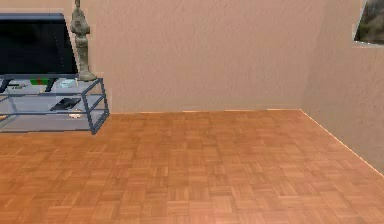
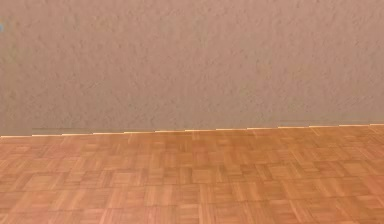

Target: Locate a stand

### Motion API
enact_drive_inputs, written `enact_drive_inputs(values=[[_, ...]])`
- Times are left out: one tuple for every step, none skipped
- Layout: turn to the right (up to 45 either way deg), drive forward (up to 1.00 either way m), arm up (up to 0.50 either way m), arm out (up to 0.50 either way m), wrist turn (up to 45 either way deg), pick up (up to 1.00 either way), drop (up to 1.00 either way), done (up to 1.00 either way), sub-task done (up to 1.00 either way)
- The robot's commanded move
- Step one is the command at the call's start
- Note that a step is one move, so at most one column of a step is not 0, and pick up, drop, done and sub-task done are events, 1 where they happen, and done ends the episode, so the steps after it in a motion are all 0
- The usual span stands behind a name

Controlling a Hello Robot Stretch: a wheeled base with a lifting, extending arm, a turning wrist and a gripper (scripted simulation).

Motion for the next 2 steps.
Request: enact_drive_inputs(values=[[-3.0, 0.00, 0.00, 0.00, 0.0, 0.00, 0.00, 0.00, 0.00], [0.0, 0.35, 0.00, 0.00, 0.0, 0.00, 0.00, 0.00, 0.00]])
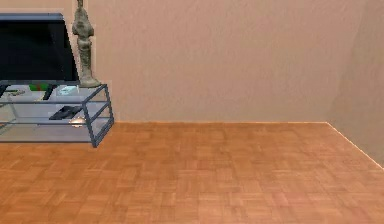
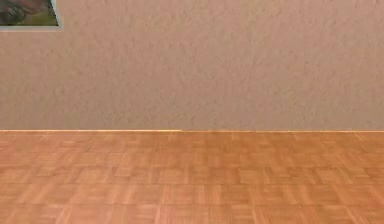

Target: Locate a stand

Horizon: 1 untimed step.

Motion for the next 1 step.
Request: enact_drive_inputs(values=[[-27.0, 0.00, 0.00, 0.00, 0.0, 0.00, 0.00, 0.00, 0.00]])
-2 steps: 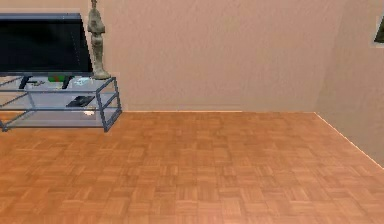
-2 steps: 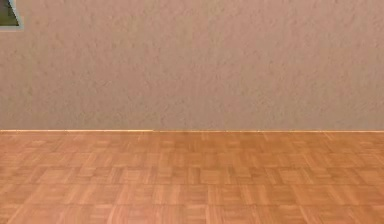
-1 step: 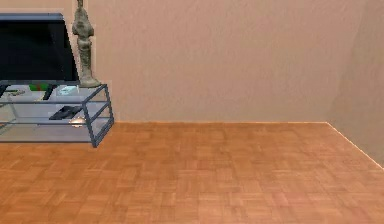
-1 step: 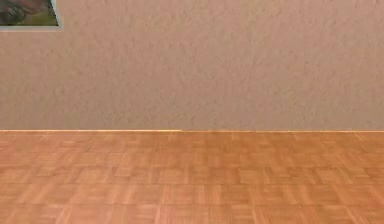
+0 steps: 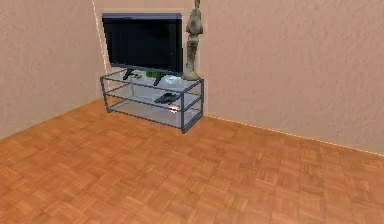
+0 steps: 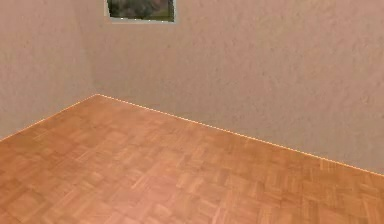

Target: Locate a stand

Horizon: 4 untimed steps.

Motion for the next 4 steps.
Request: enact_drive_inputs(values=[[0.0, 1.00, 0.00, 0.00, 0.0, 0.00, 0.00, 0.00, 0.00], [0.0, 0.60, 0.00, 0.00, 0.0, 0.00, 0.00, 0.00, 0.00], [-24.0, 0.00, 0.00, 0.00, 0.0, 0.00, 0.00, 0.00, 0.00], [0.0, 0.00, 0.00, 0.00, 0.0, 0.00, 0.00, 1.00, 0.00]])
